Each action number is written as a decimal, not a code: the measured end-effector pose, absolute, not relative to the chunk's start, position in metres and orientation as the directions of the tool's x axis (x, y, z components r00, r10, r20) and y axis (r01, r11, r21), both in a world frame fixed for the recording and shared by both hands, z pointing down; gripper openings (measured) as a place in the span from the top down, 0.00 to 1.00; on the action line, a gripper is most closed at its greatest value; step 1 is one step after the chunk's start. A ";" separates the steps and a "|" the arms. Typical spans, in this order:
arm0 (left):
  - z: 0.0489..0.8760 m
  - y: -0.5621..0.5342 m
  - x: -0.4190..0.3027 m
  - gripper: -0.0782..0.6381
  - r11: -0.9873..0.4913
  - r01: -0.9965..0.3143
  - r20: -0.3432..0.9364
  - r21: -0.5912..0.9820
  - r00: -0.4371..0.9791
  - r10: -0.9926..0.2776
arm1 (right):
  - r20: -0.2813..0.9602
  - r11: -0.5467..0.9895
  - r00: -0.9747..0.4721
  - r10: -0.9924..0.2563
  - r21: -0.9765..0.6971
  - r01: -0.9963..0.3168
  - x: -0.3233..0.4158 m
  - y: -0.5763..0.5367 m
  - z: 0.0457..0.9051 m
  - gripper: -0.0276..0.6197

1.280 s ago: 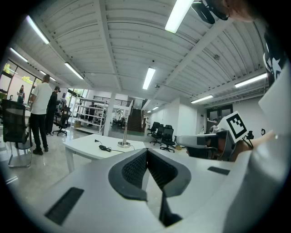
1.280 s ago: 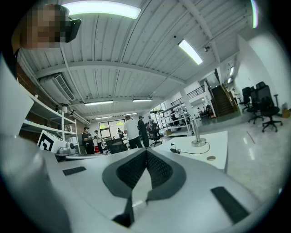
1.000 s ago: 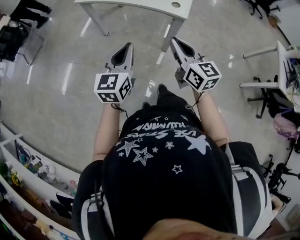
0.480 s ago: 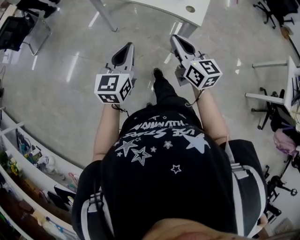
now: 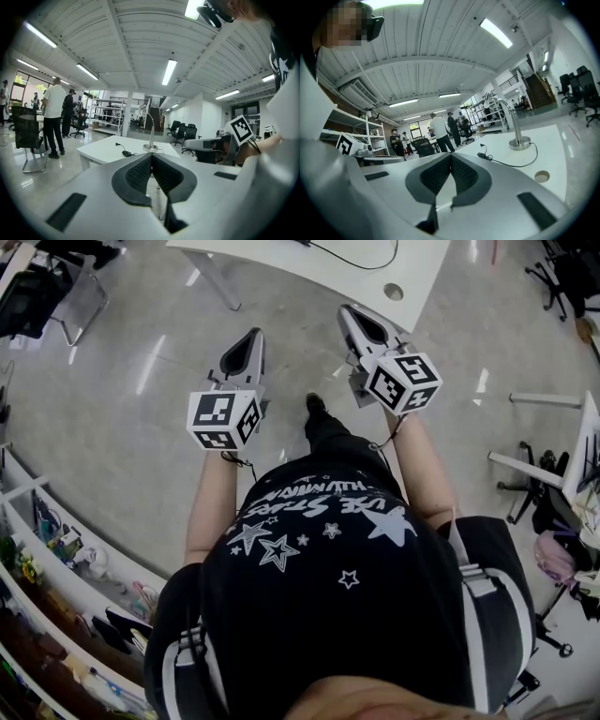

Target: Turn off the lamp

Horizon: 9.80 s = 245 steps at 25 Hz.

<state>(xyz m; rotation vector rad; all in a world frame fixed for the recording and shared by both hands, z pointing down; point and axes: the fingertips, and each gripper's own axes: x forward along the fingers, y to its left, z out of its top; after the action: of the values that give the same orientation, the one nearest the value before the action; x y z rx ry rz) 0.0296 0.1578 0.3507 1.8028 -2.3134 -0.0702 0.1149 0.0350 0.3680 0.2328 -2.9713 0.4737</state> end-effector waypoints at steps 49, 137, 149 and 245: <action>0.363 -0.058 -0.145 0.88 0.144 -0.982 0.195 0.119 -0.119 -0.974 | 0.219 0.904 -0.966 -0.138 -0.371 -0.213 -0.070 -0.162 0.411 0.95; 0.535 -0.153 -0.187 0.71 -0.866 -0.499 0.651 -0.021 0.651 -0.391 | 0.513 0.660 -0.755 -0.409 -0.405 -0.633 -0.162 -0.167 0.505 0.95; 0.535 -0.150 -0.193 0.71 -0.867 -0.498 0.647 0.019 0.667 -0.368 | 0.604 0.689 -0.737 -0.304 -0.395 -0.608 -0.185 -0.151 0.526 0.95; 0.428 -0.139 -0.022 0.70 -0.200 -0.979 0.373 -0.025 0.177 -0.911 | 0.418 0.848 -0.908 0.029 -0.491 -0.199 0.061 -0.175 0.463 0.95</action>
<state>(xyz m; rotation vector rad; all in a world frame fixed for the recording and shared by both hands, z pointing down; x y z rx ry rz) -0.0223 -0.1394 0.4282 2.2302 -1.8290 0.4553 0.0607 -0.1746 0.4626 0.1262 -2.6096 0.7555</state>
